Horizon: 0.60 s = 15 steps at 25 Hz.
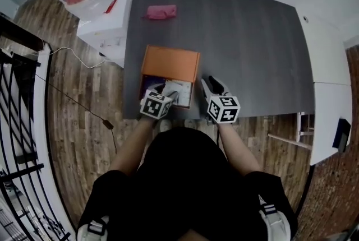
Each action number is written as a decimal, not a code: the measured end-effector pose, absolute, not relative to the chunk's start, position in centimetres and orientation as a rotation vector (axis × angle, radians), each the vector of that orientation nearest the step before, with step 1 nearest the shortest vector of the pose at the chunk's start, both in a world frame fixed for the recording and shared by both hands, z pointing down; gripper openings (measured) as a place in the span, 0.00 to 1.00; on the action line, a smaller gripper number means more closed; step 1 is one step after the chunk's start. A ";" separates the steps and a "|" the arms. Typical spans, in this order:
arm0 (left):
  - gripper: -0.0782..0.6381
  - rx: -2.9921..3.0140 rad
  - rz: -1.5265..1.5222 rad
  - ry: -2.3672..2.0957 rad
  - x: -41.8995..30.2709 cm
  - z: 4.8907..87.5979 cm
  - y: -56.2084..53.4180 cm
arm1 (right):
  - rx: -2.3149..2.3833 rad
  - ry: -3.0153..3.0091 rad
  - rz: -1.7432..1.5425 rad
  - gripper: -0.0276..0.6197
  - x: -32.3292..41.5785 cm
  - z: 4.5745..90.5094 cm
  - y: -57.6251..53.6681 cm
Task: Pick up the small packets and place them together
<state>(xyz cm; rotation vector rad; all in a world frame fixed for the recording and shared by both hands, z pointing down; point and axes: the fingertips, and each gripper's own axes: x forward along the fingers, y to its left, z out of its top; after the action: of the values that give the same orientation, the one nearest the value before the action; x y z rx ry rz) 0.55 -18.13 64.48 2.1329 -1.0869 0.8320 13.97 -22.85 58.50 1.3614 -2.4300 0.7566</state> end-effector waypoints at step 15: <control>0.49 1.975 1.113 -1.002 1.6 68.9 -17.6 | 1.454 -2.445 0.825 0.24 16.5 58.5 -20.2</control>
<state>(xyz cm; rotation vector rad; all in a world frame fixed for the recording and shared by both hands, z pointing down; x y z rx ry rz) 1.64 -17.56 68.90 1.9749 -1.0023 1.1128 16.46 -20.17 58.46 1.4543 -2.4454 0.8246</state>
